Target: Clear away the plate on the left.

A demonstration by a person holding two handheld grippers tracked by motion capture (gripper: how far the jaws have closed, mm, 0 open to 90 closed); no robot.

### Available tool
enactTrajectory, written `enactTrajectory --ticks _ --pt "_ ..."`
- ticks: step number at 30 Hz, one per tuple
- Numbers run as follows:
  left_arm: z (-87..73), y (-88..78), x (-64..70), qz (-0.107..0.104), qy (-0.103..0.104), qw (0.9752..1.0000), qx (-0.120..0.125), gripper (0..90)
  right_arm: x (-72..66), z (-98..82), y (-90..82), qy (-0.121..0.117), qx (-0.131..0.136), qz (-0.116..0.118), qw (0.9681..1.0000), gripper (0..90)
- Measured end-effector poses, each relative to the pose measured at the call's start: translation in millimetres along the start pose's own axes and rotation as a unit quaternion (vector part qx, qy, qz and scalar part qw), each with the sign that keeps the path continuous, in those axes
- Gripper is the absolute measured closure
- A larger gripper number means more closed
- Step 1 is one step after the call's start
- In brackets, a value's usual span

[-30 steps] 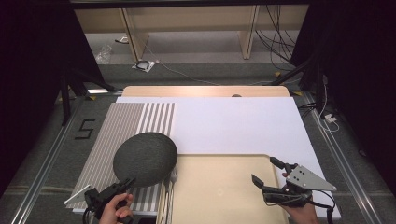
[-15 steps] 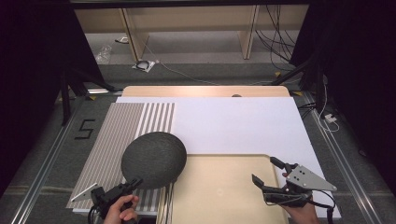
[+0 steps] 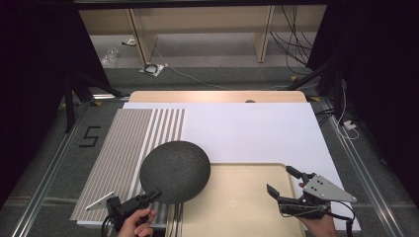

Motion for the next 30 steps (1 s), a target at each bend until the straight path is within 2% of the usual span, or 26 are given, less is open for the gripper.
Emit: enactTrajectory --ticks 16,30 --pt "-25.9 21.8 6.1 0.01 0.021 0.9979 -0.06 83.8 0.2 0.0 -0.2 0.001 0.001 0.0 1.0 17.0" --pt "-45.8 43.2 9.6 0.026 0.044 0.9926 -0.109 83.3 0.6 -0.3 -0.4 0.003 0.0 -0.001 1.0 17.0"
Point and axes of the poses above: each handheld gripper's, and its own axes: y roughly forward along the jaws, z roughly out of its top, x roughly to its right, the point moved 1 cm from there along y, roughly forward along the jaws, and after that the axes turned 2 degrees about -y, right-handed, at the moved point
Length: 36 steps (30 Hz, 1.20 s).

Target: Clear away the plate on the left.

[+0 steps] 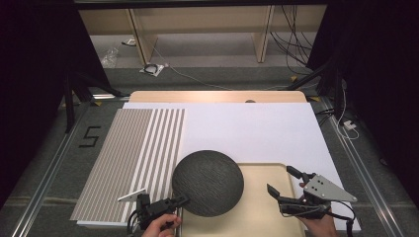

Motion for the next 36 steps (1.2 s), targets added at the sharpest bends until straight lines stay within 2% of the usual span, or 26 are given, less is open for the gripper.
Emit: enactTrajectory --ticks 10,17,25,36 --pt "-8.8 14.4 -2.0 0.014 0.007 0.9995 -0.028 83.3 -0.2 0.0 0.0 -0.001 0.001 0.001 1.0 17.0" --pt "-12.0 20.1 -2.2 0.011 0.013 0.999 -0.041 83.2 -0.4 0.0 0.4 -0.001 0.001 0.001 1.0 17.0" --pt "-15.8 26.0 -3.8 0.022 0.019 0.998 -0.057 82.8 -0.4 0.0 0.4 -0.001 0.001 0.001 1.0 17.0" --pt "-22.4 34.2 -2.5 0.022 0.026 0.9964 -0.077 81.9 -0.6 0.1 0.2 -0.002 0.002 0.001 1.0 17.0"
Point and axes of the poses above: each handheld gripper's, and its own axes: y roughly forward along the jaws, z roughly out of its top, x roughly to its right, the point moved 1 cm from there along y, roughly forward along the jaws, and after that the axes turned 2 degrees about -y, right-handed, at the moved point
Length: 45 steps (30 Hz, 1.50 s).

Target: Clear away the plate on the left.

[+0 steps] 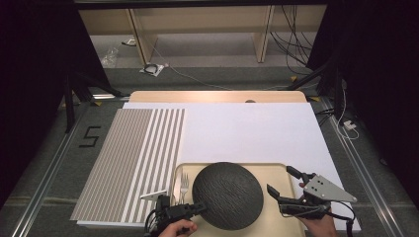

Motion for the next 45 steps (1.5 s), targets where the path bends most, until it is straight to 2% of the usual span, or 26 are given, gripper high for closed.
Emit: enactTrajectory --ticks 22,31,35,39,43,45 --pt "-6.7 12.1 1.6 0.011 0.014 0.9993 -0.033 81.6 -0.4 0.0 0.2 0.0 -0.001 0.001 1.0 17.0" --pt "-9.0 12.4 0.2 0.018 0.008 0.9988 -0.045 81.6 -0.3 -0.1 0.2 0.0 -0.002 0.001 1.0 17.0" --pt "-9.0 10.9 1.8 0.029 0.017 0.9983 -0.048 81.7 -0.7 -0.2 0.6 0.0 -0.002 0.003 1.0 17.0" --pt "-8.2 11.2 1.6 0.048 0.026 0.9974 -0.048 75.2 -0.9 -0.1 0.5 -0.001 -0.003 0.003 1.0 17.0" --pt "-9.5 11.8 3.4 0.049 0.044 0.9963 -0.055 73.7 -0.6 -0.2 0.2 0.0 -0.005 0.003 1.0 17.0" --pt "-8.8 11.5 3.2 0.049 0.045 0.9961 -0.057 71.0 -1.0 -0.4 1.1 0.001 -0.002 0.003 1.0 17.0"
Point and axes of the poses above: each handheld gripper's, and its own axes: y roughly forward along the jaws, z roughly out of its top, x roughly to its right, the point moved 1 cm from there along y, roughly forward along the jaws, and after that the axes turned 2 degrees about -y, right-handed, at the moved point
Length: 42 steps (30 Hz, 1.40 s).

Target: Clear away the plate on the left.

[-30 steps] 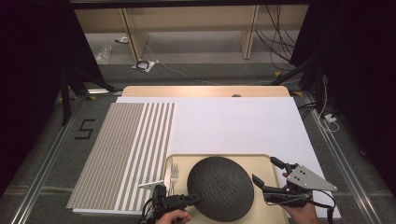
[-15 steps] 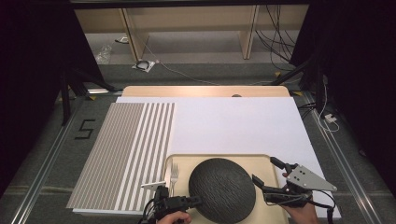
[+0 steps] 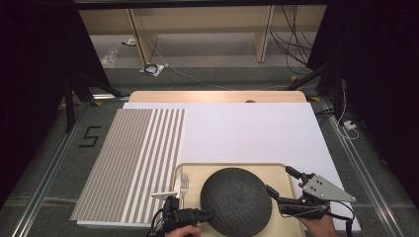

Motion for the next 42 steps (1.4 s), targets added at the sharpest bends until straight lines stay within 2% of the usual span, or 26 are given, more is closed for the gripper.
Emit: enactTrajectory --ticks 1,3,5,8,12,15,19,22,27,33,35,37,40,42 --pt "0.1 0.6 0.5 0.001 -0.004 1.0 0.001 69.2 0.0 0.0 0.0 -0.001 0.0 0.0 1.0 17.0" --pt "-0.5 0.6 0.3 0.003 0.003 1.0 0.001 68.9 0.0 0.1 -0.2 -0.001 0.0 0.0 1.0 17.0" --pt "-1.7 1.4 2.6 0.007 0.013 0.9999 -0.002 63.4 0.2 0.1 -0.7 -0.001 -0.003 0.0 1.0 17.0" --pt "-1.7 2.7 3.5 0.007 0.011 0.9999 -0.007 54.8 0.1 0.1 -0.6 -0.001 -0.003 0.002 1.0 17.0" --pt "-2.8 5.5 3.9 0.02 0.017 0.9995 -0.018 44.5 -0.4 0.2 -0.3 -0.002 0.0 0.003 1.0 17.0" --pt "-3.6 4.7 7.7 0.027 0.034 0.9989 -0.02 39.4 -0.2 0.2 -0.4 -0.001 0.001 0.002 1.0 17.0" --pt "-3.0 1.6 10.5 0.037 0.051 0.998 -0.009 37.4 -0.2 0.3 -0.6 -0.002 -0.001 0.002 1.0 17.0" --pt "0.3 -0.9 13.8 0.053 0.085 0.995 -0.002 35.9 -0.4 0.3 -0.4 -0.002 0.0 0.002 1.0 17.0" --pt "2.7 -3.5 15.3 0.058 0.104 0.9928 0.007 33.6 -0.3 0.3 -0.3 0.0 0.002 0.003 1.0 17.0" --pt "4.8 -7.6 19.1 0.07 0.134 0.9883 0.019 31.6 -0.5 0.3 -0.5 -0.002 0.0 0.003 1.0 17.0" --pt "6.6 -10.7 20.7 0.075 0.149 0.9855 0.031 31.7 -0.4 0.4 -0.5 0.0 0.001 0.004 1.0 17.0" --pt "8.9 -14.4 22.9 0.086 0.174 0.9799 0.047 31.9 -0.1 0.3 -0.5 0.0 0.001 0.003 1.0 17.0" --pt "14.0 -19.0 24.8 0.092 0.184 0.9766 0.062 31.6 -0.3 0.3 -0.4 0.0 0.0 0.004 1.0 16.9" --pt "15.9 -21.7 26.4 0.095 0.197 0.9733 0.069 31.5 -0.4 0.3 -0.3 -0.001 0.0 0.004 1.0 17.0"
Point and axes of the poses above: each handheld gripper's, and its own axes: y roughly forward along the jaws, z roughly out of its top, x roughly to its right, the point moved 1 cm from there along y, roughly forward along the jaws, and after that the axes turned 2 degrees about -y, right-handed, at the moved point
